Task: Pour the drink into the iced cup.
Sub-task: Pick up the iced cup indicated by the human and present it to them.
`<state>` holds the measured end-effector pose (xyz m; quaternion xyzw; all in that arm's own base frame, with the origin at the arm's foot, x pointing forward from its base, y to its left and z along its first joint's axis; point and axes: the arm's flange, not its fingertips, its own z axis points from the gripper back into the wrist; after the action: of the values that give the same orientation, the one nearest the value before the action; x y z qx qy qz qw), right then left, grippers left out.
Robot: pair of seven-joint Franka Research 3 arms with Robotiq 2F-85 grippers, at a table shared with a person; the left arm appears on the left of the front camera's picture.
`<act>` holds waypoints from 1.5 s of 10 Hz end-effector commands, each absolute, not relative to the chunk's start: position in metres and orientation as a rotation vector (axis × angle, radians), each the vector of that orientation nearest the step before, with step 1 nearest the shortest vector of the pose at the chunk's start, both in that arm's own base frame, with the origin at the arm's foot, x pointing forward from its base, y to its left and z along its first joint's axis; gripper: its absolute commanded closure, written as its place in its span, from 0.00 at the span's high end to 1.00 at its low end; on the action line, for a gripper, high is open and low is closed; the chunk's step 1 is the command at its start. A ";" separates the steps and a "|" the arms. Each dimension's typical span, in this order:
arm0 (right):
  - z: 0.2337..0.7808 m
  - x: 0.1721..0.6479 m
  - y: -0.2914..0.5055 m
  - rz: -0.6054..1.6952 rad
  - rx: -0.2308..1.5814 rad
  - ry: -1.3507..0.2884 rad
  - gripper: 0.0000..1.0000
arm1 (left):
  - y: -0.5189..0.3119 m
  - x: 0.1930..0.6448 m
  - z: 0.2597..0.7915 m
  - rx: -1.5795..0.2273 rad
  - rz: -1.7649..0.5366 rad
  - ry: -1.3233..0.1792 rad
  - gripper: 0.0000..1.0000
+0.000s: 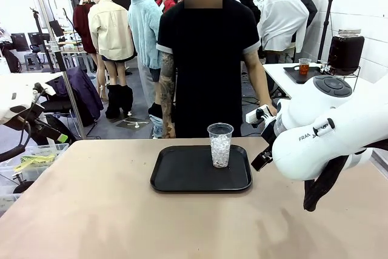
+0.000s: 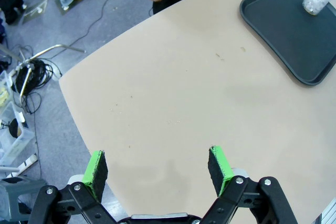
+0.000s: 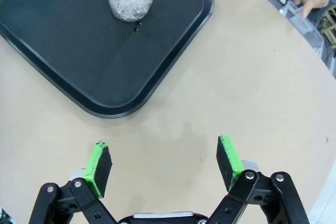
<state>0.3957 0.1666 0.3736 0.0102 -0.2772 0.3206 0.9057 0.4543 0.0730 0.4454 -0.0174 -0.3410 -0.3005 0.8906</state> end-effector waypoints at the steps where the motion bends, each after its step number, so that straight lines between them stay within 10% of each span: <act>1: 0.373 0.395 0.167 0.663 0.022 -0.572 1.00 | 0.075 0.454 0.446 -0.033 -0.624 -0.707 1.00; 15: 0.373 0.395 0.167 0.663 0.022 -0.572 1.00 | 0.075 0.454 0.446 -0.033 -0.624 -0.707 1.00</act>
<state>0.3957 0.1666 0.3736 0.0102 -0.2772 0.3206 0.9057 0.4543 0.0730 0.4454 -0.0174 -0.3410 -0.3005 0.8906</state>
